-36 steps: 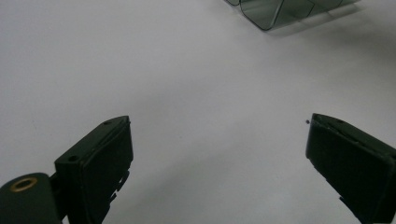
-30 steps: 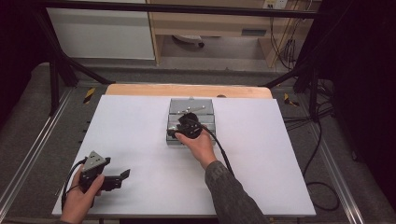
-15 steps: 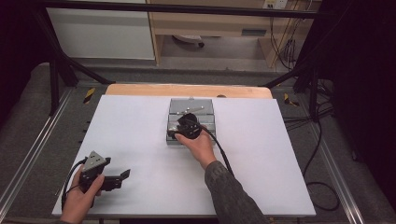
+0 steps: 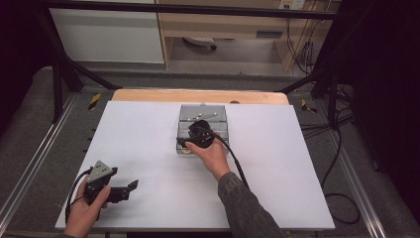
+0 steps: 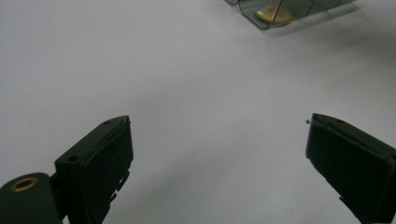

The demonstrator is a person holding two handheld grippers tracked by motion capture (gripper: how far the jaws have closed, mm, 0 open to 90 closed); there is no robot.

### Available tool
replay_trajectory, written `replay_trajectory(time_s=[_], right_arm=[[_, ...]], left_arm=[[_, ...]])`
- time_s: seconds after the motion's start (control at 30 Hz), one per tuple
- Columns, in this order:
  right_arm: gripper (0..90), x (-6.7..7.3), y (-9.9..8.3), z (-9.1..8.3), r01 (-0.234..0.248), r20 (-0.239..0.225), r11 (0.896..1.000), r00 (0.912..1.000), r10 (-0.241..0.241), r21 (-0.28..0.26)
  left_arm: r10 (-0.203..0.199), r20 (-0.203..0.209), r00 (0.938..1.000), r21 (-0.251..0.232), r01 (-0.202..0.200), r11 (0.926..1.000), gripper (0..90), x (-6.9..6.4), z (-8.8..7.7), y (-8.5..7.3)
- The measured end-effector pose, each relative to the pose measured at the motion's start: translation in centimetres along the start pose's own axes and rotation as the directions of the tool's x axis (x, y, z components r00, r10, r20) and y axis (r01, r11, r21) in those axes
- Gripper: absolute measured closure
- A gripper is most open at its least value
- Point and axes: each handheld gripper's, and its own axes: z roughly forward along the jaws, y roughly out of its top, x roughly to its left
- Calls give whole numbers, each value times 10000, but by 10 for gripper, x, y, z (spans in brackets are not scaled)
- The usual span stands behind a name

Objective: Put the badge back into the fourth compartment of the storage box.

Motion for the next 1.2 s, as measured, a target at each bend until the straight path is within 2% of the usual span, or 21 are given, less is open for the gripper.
replay_trajectory(time_s=[0.13, 0.23, 0.33, 0.47, 0.57, 0.67, 0.83, 0.93, 1.2], right_arm=[[295, 5, 2, -4, 345, 7, 9991, 9994, -345, -255], [212, 9, 3, -7, 658, 183, 9970, 9977, -651, -410], [144, 12, 4, -12, 744, 361, 9951, 9967, -722, -644], [80, 14, 6, -20, 983, 349, 9909, 9948, -954, -919], [69, 14, 7, -27, 1124, 521, 9872, 9929, -1070, -1133], [66, 12, 7, -36, 1241, 439, 9831, 9919, -1192, -1349], [69, 7, 3, -53, 1381, 588, 9778, 9897, -1303, -1579], [89, 3, -2, -64, 1285, 701, 9781, 9905, -1184, -1635], [87, -12, -23, -101, 1321, 1117, 9662, 9877, -1094, -2212]], left_arm=[[8, -11, 10000, 24, -8, 10000, 75, 0, 0, 0], [13, -21, 10000, 36, -13, 10000, 75, 0, 0, 0], [13, -30, 10000, 44, -13, 10000, 75, 0, 0, 0], [28, -53, 10000, 48, -27, 10000, 75, 0, 1, 0], [12, -50, 10000, 41, -12, 10000, 74, 0, 0, 0], [-29, -62, 10000, -2, 29, 10000, 74, 0, 0, 0], [-35, -70, 10000, -19, 35, 10000, 74, 0, 0, 0], [-52, -78, 10000, -37, 51, 10000, 73, 0, 0, 0], [-82, -37, 10000, -128, 81, 9999, 72, 1, -1, 0]])
